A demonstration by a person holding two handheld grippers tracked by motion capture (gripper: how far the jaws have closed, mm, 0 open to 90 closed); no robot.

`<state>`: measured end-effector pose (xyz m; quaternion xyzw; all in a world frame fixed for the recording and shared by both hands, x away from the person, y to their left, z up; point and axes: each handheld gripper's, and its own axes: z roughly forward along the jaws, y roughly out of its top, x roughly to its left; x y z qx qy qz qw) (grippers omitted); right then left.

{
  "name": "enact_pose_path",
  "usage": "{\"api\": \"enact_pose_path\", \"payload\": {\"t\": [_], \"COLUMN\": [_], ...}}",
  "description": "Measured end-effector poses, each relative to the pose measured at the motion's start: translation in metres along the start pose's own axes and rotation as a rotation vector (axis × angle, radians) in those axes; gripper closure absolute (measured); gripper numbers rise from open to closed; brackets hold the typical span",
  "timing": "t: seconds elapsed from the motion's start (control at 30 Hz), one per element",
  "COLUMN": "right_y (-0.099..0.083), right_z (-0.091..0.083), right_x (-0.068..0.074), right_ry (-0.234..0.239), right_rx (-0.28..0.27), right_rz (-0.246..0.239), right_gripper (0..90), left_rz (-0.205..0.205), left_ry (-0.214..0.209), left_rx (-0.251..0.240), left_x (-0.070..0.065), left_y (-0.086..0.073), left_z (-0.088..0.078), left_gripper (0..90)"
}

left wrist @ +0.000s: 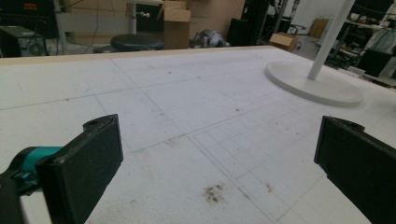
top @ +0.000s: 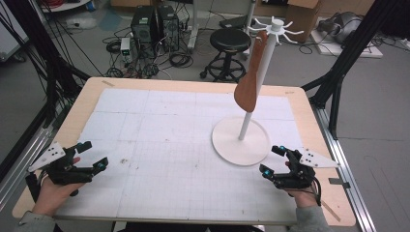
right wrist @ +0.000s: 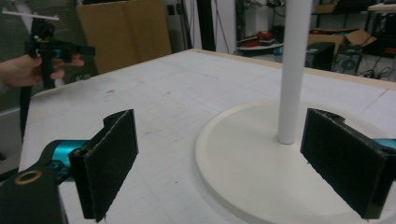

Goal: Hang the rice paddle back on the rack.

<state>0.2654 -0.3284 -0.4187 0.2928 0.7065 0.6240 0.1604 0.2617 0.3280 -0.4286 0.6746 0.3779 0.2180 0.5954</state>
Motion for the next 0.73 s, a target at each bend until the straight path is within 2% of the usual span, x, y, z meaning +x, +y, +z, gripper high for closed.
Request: {"api": "enact_pose_path", "payload": {"t": [0.03,0.1,0.2,0.23,0.27,0.3,0.37,0.53,0.63,0.73], "right_y": [0.0,0.0,-0.002,-0.002,-0.004,-0.004,-0.006,-0.012,-0.014,-0.013], "right_z": [-0.002,-0.004,-0.013,-0.013,-0.02,-0.02,-0.028,-0.045,-0.051,-0.051], "right_x": [-0.001,-0.002,-0.004,-0.004,-0.008,-0.008,-0.011,-0.016,-0.017,-0.015], "right_ry": [-0.029,-0.038,-0.09,-0.09,-0.115,-0.115,-0.149,-0.229,-0.249,-0.242], "right_rx": [-0.005,-0.006,-0.029,-0.029,-0.059,-0.059,-0.087,-0.103,-0.103,-0.105], "right_rz": [0.004,0.002,0.028,0.028,0.049,0.049,0.078,0.087,0.081,0.073], "right_gripper": [9.8,9.8,9.8,9.8,9.8,9.8,9.8,9.8,9.8,9.8], "left_rz": [0.005,0.014,0.033,0.033,0.035,0.037,0.046,0.064,0.066,0.06], "left_ry": [0.011,0.023,0.048,0.048,0.054,0.059,0.067,0.085,0.088,0.091], "left_rx": [-0.002,-0.005,-0.011,-0.011,-0.012,-0.011,-0.011,-0.021,-0.026,-0.031], "left_x": [-0.001,-0.002,-0.006,-0.006,-0.006,-0.007,-0.009,-0.014,-0.016,-0.016], "left_y": [0.0,0.0,0.001,0.001,0.001,0.001,0.001,0.002,0.002,0.001], "left_z": [0.0,0.0,0.001,0.001,0.001,0.002,0.002,0.001,-0.001,-0.003], "left_gripper": [1.7,1.7,1.7,1.7,1.7,1.7,1.7,1.7,1.7,1.7]}}
